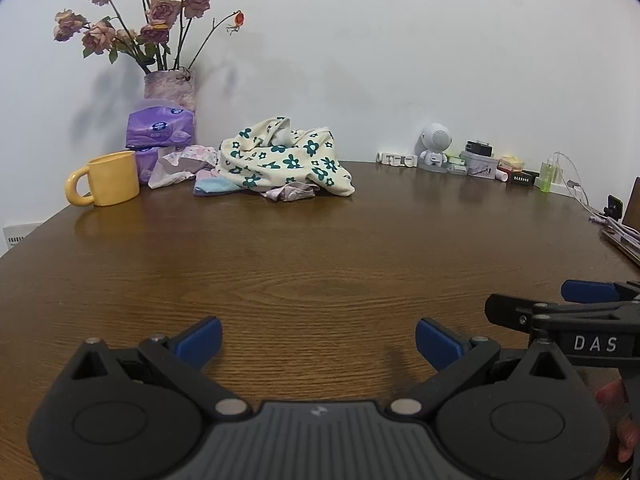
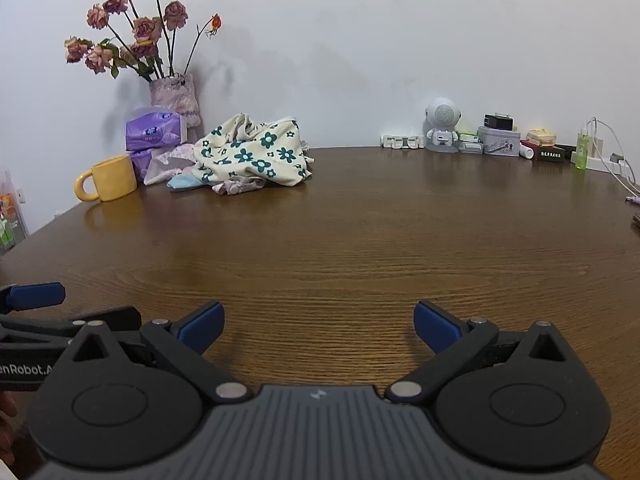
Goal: Fold clothes
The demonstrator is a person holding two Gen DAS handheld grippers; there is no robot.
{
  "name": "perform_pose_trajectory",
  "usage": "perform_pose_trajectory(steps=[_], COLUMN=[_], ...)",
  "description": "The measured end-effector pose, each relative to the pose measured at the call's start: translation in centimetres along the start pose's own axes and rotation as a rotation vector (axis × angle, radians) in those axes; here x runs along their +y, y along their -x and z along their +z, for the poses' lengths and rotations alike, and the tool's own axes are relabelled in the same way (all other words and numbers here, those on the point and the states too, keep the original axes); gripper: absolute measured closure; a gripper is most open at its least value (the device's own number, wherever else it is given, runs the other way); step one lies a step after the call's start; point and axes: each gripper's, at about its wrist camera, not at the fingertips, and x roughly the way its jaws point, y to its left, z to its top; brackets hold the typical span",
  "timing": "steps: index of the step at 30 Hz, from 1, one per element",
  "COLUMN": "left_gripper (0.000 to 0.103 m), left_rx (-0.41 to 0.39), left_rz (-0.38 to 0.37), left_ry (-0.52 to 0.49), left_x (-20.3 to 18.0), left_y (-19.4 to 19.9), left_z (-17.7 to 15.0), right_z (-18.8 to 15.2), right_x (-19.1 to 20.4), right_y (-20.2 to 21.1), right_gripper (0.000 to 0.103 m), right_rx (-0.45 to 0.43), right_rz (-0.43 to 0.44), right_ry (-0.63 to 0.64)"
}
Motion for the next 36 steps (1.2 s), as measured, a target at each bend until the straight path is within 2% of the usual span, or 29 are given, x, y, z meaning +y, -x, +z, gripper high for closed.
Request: perform_pose_trajectory(steps=[5, 8, 12, 36], left_gripper=[0.000, 0.000, 0.000, 0.000], left_rx=[-0.023, -0.014, -0.035, -0.053], left_rz=[-0.006, -0.012, -0.005, -0.010], left_ry=[0.021, 0.034, 0.029, 0.047], left_x=[0.1, 0.5, 0.2, 0.6], left_y=[0.3, 0.4, 0.0, 0.1], left_z=[0.1, 0.3, -0.4, -0.8], right_z=[0.3, -0.4, 0.2, -0.3], right_x=[-0.8, -0.3, 0.1, 0.2], right_y=[-1.0, -0.1, 0.1, 0.0], right_gripper=[0.000, 0.000, 0.000, 0.000], right_rx=[0.025, -0.036, -0.006, -0.015], right_rz=[0.006, -0.017, -0.019, -0.012], right_ry=[-0.012, 0.038, 0.025, 0.009])
